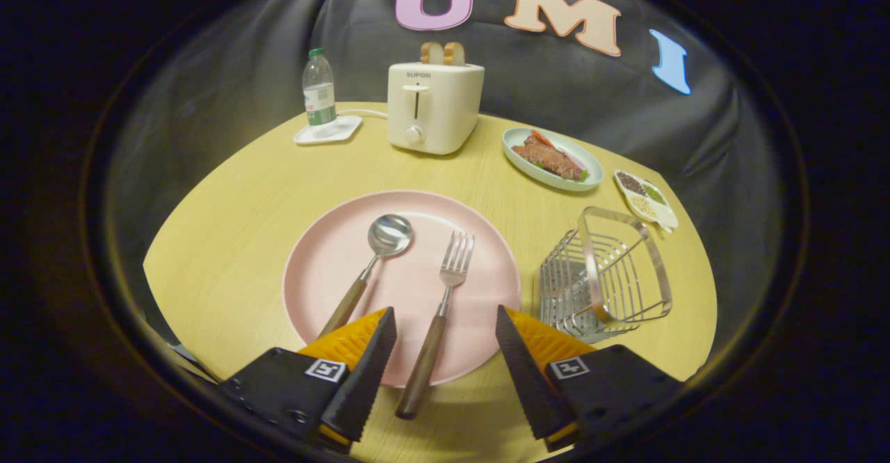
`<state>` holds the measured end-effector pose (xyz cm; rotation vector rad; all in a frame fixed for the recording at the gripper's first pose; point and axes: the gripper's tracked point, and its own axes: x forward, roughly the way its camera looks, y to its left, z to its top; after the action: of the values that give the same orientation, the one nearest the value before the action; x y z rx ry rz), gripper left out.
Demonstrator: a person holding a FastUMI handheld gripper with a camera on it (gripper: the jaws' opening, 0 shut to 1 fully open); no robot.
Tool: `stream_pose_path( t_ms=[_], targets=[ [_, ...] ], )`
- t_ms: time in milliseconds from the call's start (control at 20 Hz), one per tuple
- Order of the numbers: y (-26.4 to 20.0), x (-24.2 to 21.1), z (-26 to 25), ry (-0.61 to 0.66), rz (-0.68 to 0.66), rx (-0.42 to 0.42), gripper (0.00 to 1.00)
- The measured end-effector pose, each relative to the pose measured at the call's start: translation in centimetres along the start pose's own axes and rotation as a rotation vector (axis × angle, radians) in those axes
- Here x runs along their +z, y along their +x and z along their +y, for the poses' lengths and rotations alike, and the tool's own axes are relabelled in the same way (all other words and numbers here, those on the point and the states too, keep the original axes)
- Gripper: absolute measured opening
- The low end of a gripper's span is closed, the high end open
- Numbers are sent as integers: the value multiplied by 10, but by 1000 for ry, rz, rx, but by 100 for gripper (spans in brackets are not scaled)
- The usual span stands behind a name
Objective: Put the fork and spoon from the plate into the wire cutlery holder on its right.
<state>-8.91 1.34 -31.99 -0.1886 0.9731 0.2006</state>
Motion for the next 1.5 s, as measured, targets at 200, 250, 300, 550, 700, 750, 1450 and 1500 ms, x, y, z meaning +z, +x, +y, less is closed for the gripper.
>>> stream_pose_path(
  t_ms=[200, 250, 300, 550, 700, 750, 1450, 1500],
  targets=[
    [7, -4, 4, -36, 48, -10, 58],
    [10, -8, 1, -42, 61, -19, 51],
    [11, -10, 2, -36, 76, -17, 44],
    [13, -12, -2, 11, 119, -11, 11],
    [7, -6, -5, 28, 126, 6, 10],
    [2, -6, -3, 39, 138, 26, 10],
    [-75, 37, -63, -70, 143, 140, 10],
    [-78, 39, -72, -74, 149, 142, 10]
  ],
)
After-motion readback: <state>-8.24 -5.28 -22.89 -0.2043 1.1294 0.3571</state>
